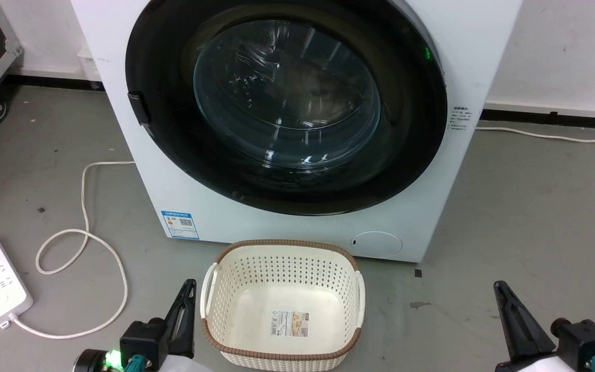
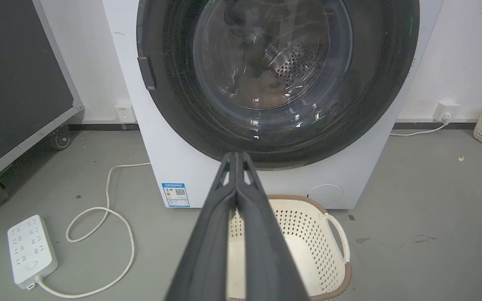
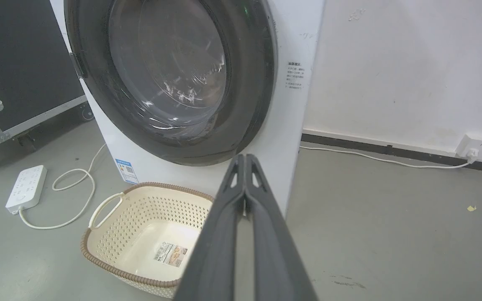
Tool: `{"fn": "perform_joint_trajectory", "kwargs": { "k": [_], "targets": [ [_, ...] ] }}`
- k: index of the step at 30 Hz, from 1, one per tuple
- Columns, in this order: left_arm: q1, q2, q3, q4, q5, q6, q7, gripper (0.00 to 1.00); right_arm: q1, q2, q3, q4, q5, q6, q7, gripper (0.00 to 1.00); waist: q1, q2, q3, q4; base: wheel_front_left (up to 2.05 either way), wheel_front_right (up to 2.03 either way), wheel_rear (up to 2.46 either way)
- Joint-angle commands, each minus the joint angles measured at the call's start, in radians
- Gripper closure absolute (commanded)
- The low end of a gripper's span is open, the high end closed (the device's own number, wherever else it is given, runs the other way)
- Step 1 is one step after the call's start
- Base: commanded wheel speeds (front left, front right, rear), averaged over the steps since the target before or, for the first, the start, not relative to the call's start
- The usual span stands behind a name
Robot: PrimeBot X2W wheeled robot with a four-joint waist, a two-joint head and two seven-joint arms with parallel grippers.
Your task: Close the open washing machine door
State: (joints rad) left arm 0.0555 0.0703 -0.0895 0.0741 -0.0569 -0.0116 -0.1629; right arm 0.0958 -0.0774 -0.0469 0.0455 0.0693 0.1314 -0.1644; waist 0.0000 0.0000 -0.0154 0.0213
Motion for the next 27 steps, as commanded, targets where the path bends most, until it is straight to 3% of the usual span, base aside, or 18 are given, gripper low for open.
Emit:
{"fn": "perform_joint_trajectory", "kwargs": {
  "k": [1, 27],
  "targets": [
    [-0.017, -0.005, 0.004, -0.007, 0.007, 0.004, 0.005, 1.00, -0.020, 0.007, 0.003, -0.009, -0.010, 0.000, 0.006, 1.00, 0.0000, 0.0000, 0.000, 0.000, 0.00, 0.00, 0.00],
    [-0.032, -0.011, 0.037, -0.033, 0.026, 0.007, 0.066, 1.00, -0.049, 0.015, 0.020, -0.023, -0.033, 0.000, 0.067, 1.00, 0.0000, 0.0000, 0.006, -0.008, 0.00, 0.00, 0.00]
  ]
}}
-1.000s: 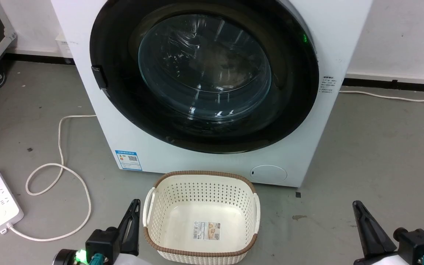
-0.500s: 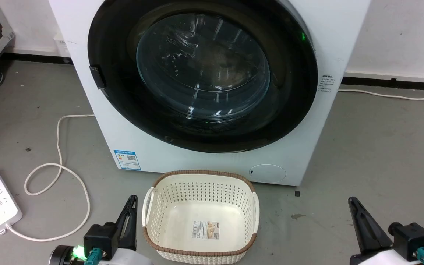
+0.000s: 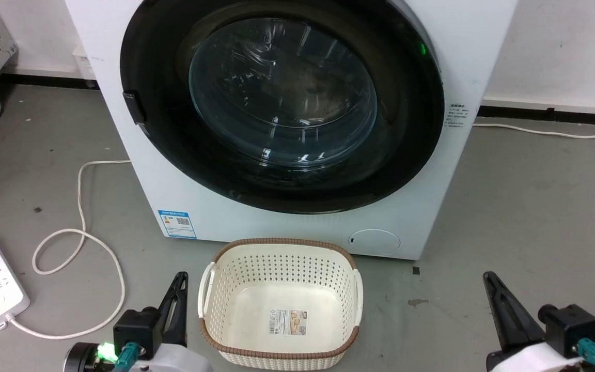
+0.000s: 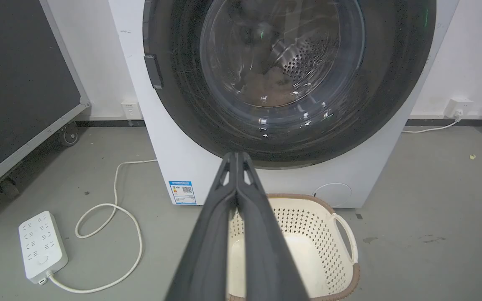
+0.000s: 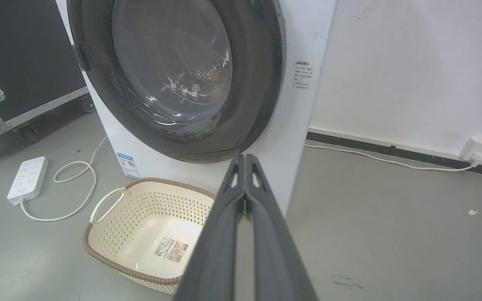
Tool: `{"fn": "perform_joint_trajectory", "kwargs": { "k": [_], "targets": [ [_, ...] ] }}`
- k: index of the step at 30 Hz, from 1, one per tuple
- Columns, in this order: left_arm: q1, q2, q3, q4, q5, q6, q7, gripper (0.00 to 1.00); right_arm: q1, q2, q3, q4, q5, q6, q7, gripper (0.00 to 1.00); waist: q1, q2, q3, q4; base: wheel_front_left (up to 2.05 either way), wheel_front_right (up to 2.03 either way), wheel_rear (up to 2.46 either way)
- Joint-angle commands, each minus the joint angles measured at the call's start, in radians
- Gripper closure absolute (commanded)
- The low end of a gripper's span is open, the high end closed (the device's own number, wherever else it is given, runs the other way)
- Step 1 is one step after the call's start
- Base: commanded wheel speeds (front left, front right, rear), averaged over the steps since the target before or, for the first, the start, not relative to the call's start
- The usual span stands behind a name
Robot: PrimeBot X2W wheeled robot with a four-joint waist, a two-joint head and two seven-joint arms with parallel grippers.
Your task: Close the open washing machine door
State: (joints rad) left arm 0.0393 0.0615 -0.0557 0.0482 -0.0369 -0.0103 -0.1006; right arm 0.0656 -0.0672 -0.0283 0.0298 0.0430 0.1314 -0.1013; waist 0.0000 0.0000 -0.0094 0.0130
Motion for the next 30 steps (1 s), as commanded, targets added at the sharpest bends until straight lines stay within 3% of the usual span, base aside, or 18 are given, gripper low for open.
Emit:
{"fn": "perform_joint_trajectory", "kwargs": {
  "k": [1, 30],
  "targets": [
    [-0.016, -0.002, 0.004, -0.008, 0.007, 0.006, 0.006, 1.00, -0.020, 0.005, 0.002, -0.008, -0.007, 0.000, 0.006, 1.00, 0.0000, 0.0000, 0.000, 0.000, 0.00, 0.00, 0.00],
    [-0.031, -0.008, 0.037, -0.033, 0.026, 0.008, 0.065, 1.00, -0.049, 0.013, 0.019, -0.022, -0.030, -0.001, 0.066, 1.00, 0.0000, 0.0000, 0.006, -0.008, 0.00, 0.00, 0.00]
  ]
}}
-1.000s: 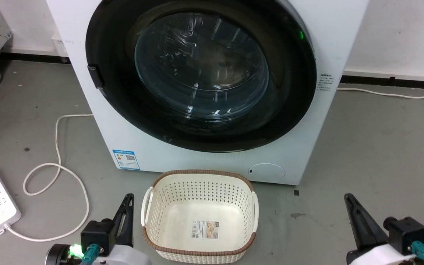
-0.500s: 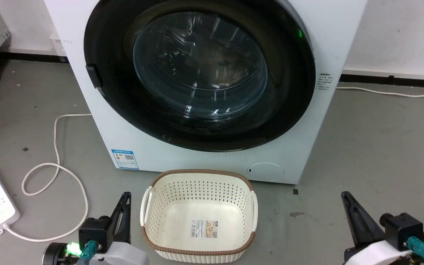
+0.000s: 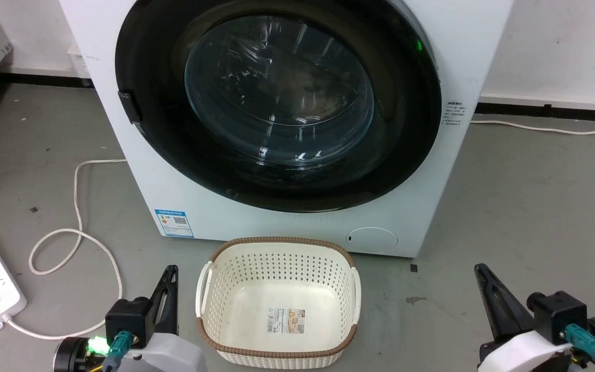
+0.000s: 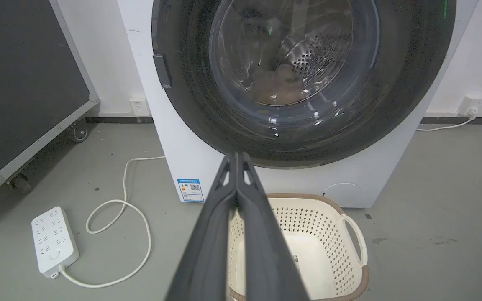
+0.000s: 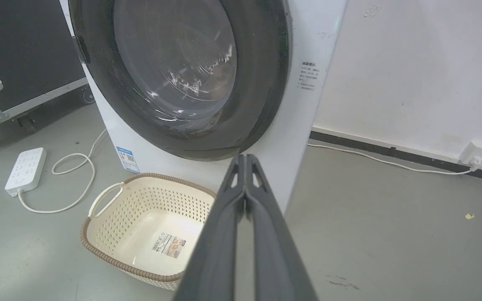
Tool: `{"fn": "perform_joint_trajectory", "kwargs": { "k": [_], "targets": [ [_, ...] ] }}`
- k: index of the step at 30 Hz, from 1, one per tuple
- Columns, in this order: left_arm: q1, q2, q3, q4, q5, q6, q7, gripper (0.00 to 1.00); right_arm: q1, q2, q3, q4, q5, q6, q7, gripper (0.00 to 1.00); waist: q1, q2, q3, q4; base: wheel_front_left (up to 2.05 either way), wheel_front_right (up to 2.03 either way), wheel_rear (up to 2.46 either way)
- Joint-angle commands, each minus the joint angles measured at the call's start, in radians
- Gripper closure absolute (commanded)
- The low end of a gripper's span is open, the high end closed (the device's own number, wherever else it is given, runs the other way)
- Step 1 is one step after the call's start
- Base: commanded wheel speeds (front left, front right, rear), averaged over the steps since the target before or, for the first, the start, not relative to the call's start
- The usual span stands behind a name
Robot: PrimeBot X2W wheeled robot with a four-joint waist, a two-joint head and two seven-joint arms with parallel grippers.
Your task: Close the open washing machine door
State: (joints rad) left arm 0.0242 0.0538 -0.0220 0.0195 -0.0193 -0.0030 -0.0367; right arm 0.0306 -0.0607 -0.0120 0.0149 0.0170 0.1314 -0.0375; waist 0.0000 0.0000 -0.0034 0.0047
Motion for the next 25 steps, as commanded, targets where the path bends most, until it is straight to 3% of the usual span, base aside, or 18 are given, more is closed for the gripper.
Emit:
{"fn": "perform_joint_trajectory", "kwargs": {
  "k": [1, 25],
  "targets": [
    [-0.016, 0.000, 0.004, -0.005, 0.009, 0.001, 0.003, 1.00, -0.015, 0.006, 0.003, -0.007, -0.004, -0.001, 0.004, 1.00, 0.0000, 0.0000, 0.000, 0.000, 0.00, 0.00, 0.00],
    [-0.024, -0.004, 0.022, -0.019, 0.019, 0.003, 0.037, 1.00, -0.031, 0.010, 0.012, -0.015, -0.017, -0.001, 0.037, 1.00, 0.0000, 0.0000, 0.003, -0.005, 0.00, 0.00, 0.00]
  ]
}}
